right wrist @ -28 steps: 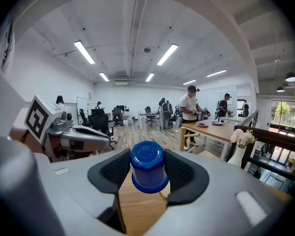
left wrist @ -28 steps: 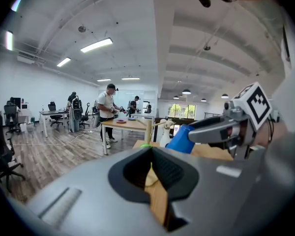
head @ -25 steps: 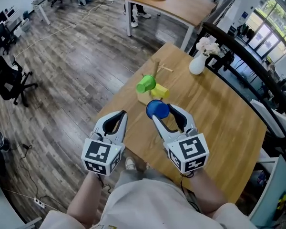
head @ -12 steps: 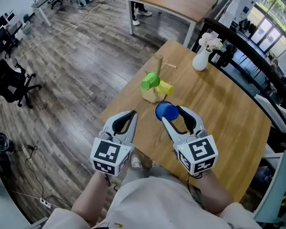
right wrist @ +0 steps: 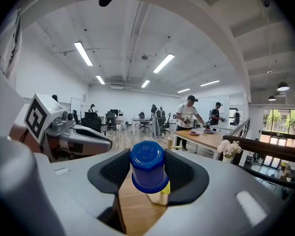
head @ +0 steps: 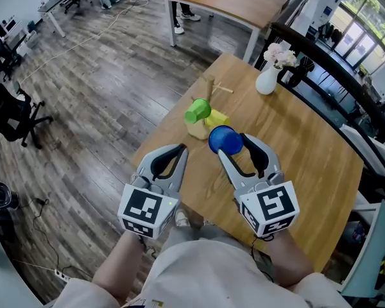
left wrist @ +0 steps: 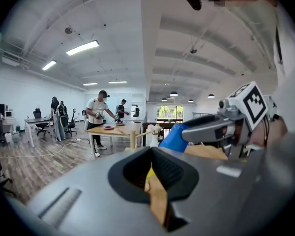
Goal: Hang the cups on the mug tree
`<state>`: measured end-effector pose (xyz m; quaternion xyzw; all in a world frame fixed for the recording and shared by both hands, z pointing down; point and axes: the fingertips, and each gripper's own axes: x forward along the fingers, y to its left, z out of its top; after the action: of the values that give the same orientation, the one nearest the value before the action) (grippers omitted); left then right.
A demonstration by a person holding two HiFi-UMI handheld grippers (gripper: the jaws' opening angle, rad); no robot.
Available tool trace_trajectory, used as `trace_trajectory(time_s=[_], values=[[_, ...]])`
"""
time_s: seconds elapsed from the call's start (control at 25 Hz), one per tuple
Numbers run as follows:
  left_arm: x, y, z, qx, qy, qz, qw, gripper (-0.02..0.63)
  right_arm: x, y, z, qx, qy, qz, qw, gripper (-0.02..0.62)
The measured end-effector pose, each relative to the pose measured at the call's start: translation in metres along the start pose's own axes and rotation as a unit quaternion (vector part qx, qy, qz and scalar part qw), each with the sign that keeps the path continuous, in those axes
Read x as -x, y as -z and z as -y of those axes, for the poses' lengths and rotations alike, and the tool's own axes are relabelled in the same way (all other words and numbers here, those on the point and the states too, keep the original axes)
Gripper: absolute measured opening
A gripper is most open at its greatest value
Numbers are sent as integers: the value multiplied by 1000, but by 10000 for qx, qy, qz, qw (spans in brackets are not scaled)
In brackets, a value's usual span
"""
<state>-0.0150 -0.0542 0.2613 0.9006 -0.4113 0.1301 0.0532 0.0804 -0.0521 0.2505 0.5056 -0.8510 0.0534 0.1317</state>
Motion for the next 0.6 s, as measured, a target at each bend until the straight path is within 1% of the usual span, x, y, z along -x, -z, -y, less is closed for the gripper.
trace_trajectory(time_s=[0.12, 0.32, 0.44, 0.6], values=[[-8, -15, 2, -170, 29, 112, 9998, 2, 0, -13, 11, 28, 106, 171, 9998, 225], [-25, -37, 5, -312, 129, 328, 9989, 2, -5, -27, 32, 41, 308, 339, 9989, 225], [-35, -46, 6, -479, 173, 353, 9981, 2, -7, -35, 48, 39, 430, 407, 9982, 225], [-46, -51, 3, -494, 196, 364, 9979, 2, -11, -41, 69, 27, 613, 485, 9969, 225]])
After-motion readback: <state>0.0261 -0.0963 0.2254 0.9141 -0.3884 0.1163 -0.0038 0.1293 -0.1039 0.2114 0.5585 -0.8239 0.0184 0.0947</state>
